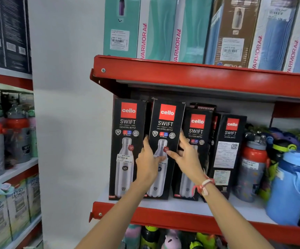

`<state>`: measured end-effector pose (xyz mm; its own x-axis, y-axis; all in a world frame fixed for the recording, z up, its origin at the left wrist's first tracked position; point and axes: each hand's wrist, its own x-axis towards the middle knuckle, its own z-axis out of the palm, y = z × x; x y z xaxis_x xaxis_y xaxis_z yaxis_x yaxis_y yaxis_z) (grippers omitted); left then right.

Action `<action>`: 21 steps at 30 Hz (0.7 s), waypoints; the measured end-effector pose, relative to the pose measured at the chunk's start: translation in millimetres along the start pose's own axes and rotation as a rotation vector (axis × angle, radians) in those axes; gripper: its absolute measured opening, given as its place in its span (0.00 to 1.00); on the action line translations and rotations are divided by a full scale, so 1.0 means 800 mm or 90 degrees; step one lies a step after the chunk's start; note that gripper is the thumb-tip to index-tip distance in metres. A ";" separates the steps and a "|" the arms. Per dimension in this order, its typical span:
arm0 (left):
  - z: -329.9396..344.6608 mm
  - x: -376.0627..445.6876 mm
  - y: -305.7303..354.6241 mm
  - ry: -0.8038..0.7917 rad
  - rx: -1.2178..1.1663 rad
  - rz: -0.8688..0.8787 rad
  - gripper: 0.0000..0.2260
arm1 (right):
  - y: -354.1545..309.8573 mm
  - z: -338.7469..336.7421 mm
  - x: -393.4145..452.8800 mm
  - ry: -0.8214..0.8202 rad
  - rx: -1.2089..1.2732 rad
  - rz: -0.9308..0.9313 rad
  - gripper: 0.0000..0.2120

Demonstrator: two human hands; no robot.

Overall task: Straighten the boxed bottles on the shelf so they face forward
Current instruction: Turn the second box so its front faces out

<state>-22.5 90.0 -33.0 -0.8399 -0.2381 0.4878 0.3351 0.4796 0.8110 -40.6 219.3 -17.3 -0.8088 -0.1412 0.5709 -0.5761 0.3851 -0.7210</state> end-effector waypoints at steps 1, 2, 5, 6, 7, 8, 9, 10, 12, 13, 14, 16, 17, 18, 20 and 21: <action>0.005 0.001 0.000 -0.001 0.006 -0.016 0.38 | 0.005 0.003 0.000 0.011 -0.018 -0.002 0.44; 0.009 0.001 0.000 0.001 0.010 -0.027 0.37 | 0.008 0.005 -0.001 0.020 -0.036 -0.002 0.44; 0.016 0.001 -0.002 0.011 0.015 -0.029 0.37 | 0.011 0.009 -0.002 0.062 -0.074 0.012 0.44; 0.018 0.001 -0.003 0.015 0.011 -0.034 0.38 | 0.010 0.010 -0.002 0.078 -0.090 0.022 0.43; 0.019 -0.001 -0.003 0.020 0.007 -0.035 0.39 | 0.007 0.009 -0.004 0.094 -0.108 0.026 0.42; 0.020 -0.003 -0.002 0.023 0.007 -0.031 0.40 | 0.002 0.008 -0.008 0.104 -0.123 0.029 0.40; 0.021 -0.006 -0.001 0.024 0.019 -0.018 0.40 | -0.001 0.004 -0.012 0.110 -0.127 0.034 0.38; 0.022 -0.011 0.000 0.026 0.058 0.001 0.40 | -0.005 -0.001 -0.018 0.113 -0.117 0.038 0.34; 0.025 -0.026 0.002 0.043 0.162 0.065 0.39 | -0.003 -0.014 -0.029 0.144 -0.100 0.040 0.24; 0.029 -0.033 0.001 0.060 0.202 0.121 0.38 | 0.003 -0.022 -0.035 0.184 -0.111 0.039 0.18; 0.033 -0.041 0.000 0.076 0.212 0.178 0.36 | 0.009 -0.031 -0.041 0.235 -0.129 0.038 0.14; 0.044 -0.054 0.002 0.088 0.182 0.236 0.29 | 0.023 -0.049 -0.050 0.345 -0.168 0.039 0.14; 0.052 -0.058 0.002 0.086 0.192 0.257 0.28 | 0.029 -0.058 -0.053 0.382 -0.197 0.054 0.17; 0.060 -0.060 0.004 0.078 0.214 0.292 0.30 | 0.035 -0.065 -0.054 0.403 -0.232 0.093 0.24; 0.080 -0.063 0.008 0.037 0.247 0.341 0.30 | 0.043 -0.077 -0.048 0.405 -0.304 0.206 0.40; 0.087 -0.063 0.013 0.001 0.233 0.324 0.26 | 0.047 -0.083 -0.043 0.389 -0.320 0.257 0.47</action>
<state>-6.4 165.8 -71.4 -0.6123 0.0955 0.7848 0.5252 0.7911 0.3136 -26.6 299.0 -38.0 -0.6521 0.5480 0.5238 -0.0245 0.6754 -0.7371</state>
